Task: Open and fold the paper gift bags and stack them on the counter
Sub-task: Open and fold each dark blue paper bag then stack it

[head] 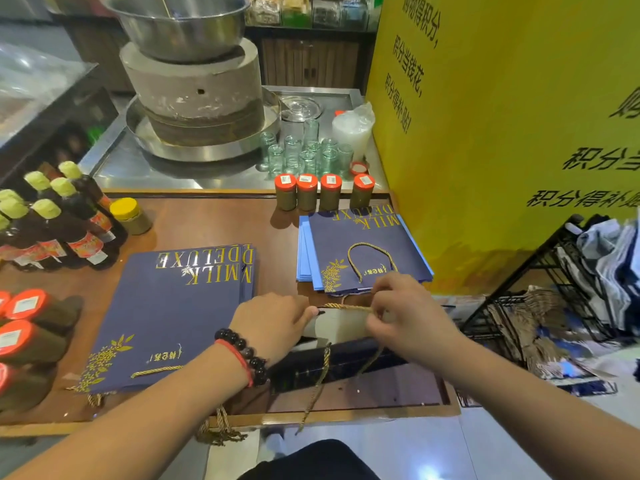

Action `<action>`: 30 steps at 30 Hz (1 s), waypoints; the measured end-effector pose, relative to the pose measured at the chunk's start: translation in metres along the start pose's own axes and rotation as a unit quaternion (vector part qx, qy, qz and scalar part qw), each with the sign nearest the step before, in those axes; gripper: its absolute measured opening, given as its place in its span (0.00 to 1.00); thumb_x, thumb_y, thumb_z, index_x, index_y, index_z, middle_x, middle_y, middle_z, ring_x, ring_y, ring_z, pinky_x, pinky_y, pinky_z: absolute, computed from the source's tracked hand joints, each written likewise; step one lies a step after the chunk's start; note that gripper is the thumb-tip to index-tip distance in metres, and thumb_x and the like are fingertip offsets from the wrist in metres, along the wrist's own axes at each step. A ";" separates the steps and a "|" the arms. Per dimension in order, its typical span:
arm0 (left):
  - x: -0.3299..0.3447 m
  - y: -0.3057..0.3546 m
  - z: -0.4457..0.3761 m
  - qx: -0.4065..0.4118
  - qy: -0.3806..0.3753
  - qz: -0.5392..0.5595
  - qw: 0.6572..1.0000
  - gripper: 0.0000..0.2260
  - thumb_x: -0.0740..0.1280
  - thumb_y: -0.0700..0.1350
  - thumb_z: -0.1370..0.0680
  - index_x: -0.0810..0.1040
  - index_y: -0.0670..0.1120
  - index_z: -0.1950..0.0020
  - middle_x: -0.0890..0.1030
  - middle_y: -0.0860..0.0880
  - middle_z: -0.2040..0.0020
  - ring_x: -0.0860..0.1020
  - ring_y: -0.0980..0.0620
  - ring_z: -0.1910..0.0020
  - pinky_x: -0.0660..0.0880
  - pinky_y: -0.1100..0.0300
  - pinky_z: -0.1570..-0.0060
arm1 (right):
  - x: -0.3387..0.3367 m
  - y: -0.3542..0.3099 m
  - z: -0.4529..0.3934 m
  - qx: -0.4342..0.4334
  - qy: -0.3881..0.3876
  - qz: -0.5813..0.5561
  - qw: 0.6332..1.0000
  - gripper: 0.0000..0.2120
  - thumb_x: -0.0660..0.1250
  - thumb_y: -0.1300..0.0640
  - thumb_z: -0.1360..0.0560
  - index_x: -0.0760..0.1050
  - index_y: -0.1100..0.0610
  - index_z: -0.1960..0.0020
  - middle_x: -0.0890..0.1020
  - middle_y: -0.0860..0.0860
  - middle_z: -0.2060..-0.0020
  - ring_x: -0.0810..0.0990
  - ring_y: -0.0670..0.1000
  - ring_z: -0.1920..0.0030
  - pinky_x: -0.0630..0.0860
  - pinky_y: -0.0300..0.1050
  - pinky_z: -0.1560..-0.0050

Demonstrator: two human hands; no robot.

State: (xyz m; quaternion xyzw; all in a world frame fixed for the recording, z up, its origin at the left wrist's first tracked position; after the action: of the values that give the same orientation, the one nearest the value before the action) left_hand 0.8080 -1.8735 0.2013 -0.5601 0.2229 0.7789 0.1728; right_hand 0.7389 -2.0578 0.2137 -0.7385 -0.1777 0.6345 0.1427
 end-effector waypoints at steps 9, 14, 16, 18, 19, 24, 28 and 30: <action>-0.014 0.010 -0.003 0.114 0.078 0.057 0.989 0.15 0.59 0.46 0.18 0.73 0.57 0.33 0.78 0.54 0.43 0.74 0.52 0.42 0.75 0.54 0.46 | -0.077 0.085 -0.009 0.117 -0.060 0.043 0.990 0.15 0.70 0.54 0.24 0.72 0.50 0.69 0.71 0.45 0.75 0.68 0.43 0.72 0.63 0.36 0.68; -0.012 0.018 -0.008 0.168 0.051 0.044 0.984 0.22 0.58 0.36 0.21 0.71 0.56 0.31 0.77 0.52 0.43 0.73 0.50 0.42 0.77 0.51 0.50 | -0.088 0.126 -0.012 0.175 -0.139 0.186 0.957 0.10 0.65 0.52 0.21 0.77 0.55 0.58 0.78 0.47 0.68 0.72 0.45 0.68 0.62 0.34 0.71; -0.011 0.018 -0.011 0.183 0.047 0.041 0.981 0.25 0.57 0.35 0.22 0.70 0.58 0.30 0.76 0.52 0.44 0.73 0.49 0.42 0.77 0.50 0.51 | -0.087 0.145 -0.008 0.206 -0.161 0.196 0.945 0.10 0.64 0.52 0.21 0.76 0.55 0.59 0.79 0.49 0.66 0.73 0.46 0.67 0.64 0.38 0.70; -0.010 0.017 -0.014 0.185 0.045 0.032 0.981 0.25 0.58 0.36 0.22 0.70 0.59 0.30 0.75 0.52 0.43 0.72 0.50 0.42 0.77 0.49 0.52 | -0.085 0.163 -0.002 0.242 -0.172 0.187 0.936 0.13 0.65 0.54 0.20 0.73 0.54 0.63 0.78 0.51 0.66 0.74 0.47 0.67 0.66 0.39 0.70; -0.010 0.015 -0.015 0.183 0.044 0.029 0.982 0.25 0.58 0.36 0.22 0.70 0.59 0.30 0.75 0.52 0.43 0.72 0.49 0.42 0.77 0.49 0.52 | -0.085 0.171 0.001 0.253 -0.177 0.185 0.933 0.14 0.65 0.54 0.20 0.71 0.53 0.65 0.78 0.52 0.65 0.75 0.48 0.67 0.66 0.39 0.71; -0.012 0.013 -0.021 0.184 0.048 0.023 0.981 0.25 0.59 0.35 0.23 0.72 0.58 0.31 0.74 0.52 0.44 0.72 0.50 0.43 0.77 0.49 0.53 | -0.087 0.204 0.010 0.343 -0.122 0.077 0.928 0.10 0.66 0.58 0.21 0.77 0.60 0.60 0.81 0.54 0.67 0.81 0.46 0.69 0.69 0.33 0.73; -0.015 0.018 -0.028 0.190 0.047 0.014 0.981 0.25 0.59 0.34 0.23 0.71 0.55 0.31 0.73 0.53 0.40 0.70 0.51 0.40 0.76 0.52 0.53 | -0.087 0.208 0.014 0.436 -0.006 -0.227 0.871 0.10 0.67 0.63 0.22 0.75 0.73 0.51 0.80 0.60 0.67 0.80 0.50 0.71 0.79 0.40 0.70; -0.017 0.027 -0.033 0.204 0.044 0.007 0.978 0.25 0.58 0.34 0.24 0.69 0.54 0.30 0.72 0.52 0.40 0.69 0.50 0.40 0.74 0.53 0.56 | -0.081 0.180 0.002 0.425 0.025 -0.334 0.841 0.10 0.66 0.64 0.22 0.74 0.73 0.49 0.79 0.62 0.66 0.77 0.50 0.70 0.79 0.36 0.71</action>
State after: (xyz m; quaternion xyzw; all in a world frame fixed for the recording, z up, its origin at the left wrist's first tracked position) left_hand 0.8260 -1.9142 0.2129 -0.5452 0.3878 0.6931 0.2682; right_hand 0.7406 -2.2544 0.2064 -0.5167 -0.1229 0.5428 0.6506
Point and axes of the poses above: each hand's wrist, its own z-axis away from the middle knuckle, its own x-axis out of the palm, y = z × x, the point moved 5 cm from there along -z, towards the middle knuckle
